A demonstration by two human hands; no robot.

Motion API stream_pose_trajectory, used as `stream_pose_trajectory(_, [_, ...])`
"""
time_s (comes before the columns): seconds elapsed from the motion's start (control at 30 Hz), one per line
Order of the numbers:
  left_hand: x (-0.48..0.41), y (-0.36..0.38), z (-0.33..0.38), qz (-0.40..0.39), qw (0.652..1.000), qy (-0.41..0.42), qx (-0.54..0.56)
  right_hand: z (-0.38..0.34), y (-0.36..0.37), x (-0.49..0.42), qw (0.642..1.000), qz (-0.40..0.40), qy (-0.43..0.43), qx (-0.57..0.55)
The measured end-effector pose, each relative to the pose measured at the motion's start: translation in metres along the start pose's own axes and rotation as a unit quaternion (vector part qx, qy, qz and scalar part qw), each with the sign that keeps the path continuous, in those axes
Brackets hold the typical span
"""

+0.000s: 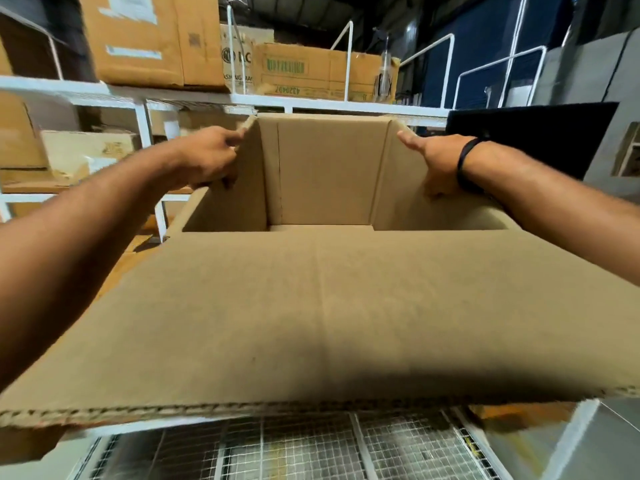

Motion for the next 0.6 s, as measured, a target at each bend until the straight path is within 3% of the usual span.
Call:
stream_pose_trajectory(0.23, [0.055, -0.035, -0.058, 0.010, 0.996, -0.087, -0.004, -0.058, 0.006, 0.015, 0.996, -0.004, -0.078, -0.034])
stream_pose_trajectory(0.6, [0.159, -0.123, -0.146, 0.041, 0.981, -0.181, -0.061, -0.206, 0.002, 0.052, 0.976, -0.036, -0.207, -0.060])
Point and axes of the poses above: each hand's wrist, its own x-axis away from the middle knuckle, its own y-axis out of the palm, z = x × y, the point moved 8 cm from there along -x, towards the middle knuckle, and after that the axes turned 14 degrees about -x, right-handed, at the moved point
